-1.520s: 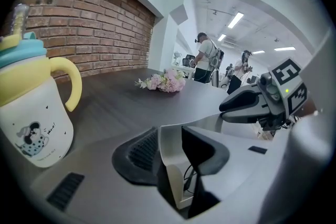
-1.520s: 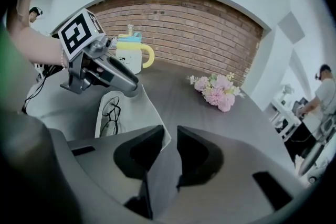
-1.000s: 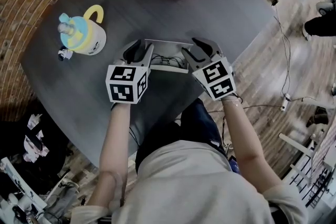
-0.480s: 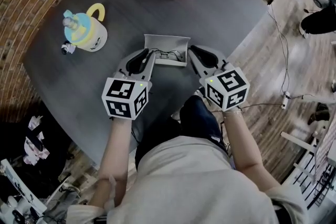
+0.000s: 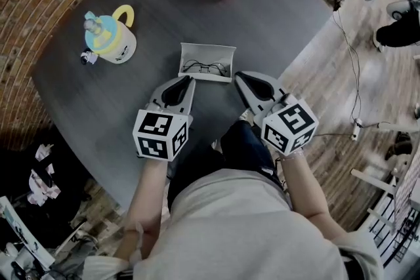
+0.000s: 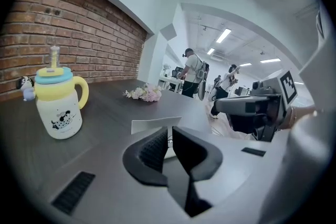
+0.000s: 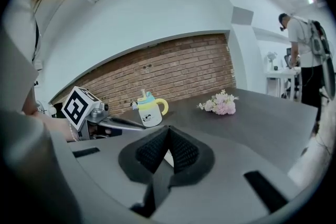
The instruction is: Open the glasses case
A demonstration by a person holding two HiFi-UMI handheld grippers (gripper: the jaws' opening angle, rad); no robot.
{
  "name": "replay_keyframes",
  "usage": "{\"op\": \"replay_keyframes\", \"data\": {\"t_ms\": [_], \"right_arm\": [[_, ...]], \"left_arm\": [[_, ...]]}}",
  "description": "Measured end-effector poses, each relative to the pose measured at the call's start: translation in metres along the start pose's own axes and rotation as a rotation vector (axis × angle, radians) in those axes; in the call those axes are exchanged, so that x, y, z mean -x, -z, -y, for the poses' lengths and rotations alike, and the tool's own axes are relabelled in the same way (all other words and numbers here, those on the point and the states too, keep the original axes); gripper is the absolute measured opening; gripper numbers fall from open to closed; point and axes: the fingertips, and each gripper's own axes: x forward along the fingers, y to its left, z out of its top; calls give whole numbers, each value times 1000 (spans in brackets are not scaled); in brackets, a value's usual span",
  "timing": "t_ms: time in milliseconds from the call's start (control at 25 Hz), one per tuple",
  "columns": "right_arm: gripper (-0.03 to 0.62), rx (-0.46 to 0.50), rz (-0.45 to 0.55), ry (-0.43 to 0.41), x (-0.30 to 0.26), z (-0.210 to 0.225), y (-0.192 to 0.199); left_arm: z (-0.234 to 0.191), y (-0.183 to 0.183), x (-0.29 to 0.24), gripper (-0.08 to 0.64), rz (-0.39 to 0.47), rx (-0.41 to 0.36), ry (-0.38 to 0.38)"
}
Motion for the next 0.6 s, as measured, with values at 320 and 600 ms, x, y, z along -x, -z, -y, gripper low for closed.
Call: {"op": "replay_keyframes", "data": {"t_ms": [320,600], "right_arm": [[3,-94,-48,-32,-1,-20,25],[5,-66,-114,-71,-3,-31,35]], "left_arm": [[15,16,11,41,7,39,-28],[30,29,10,41,-25,52,-26]]}}
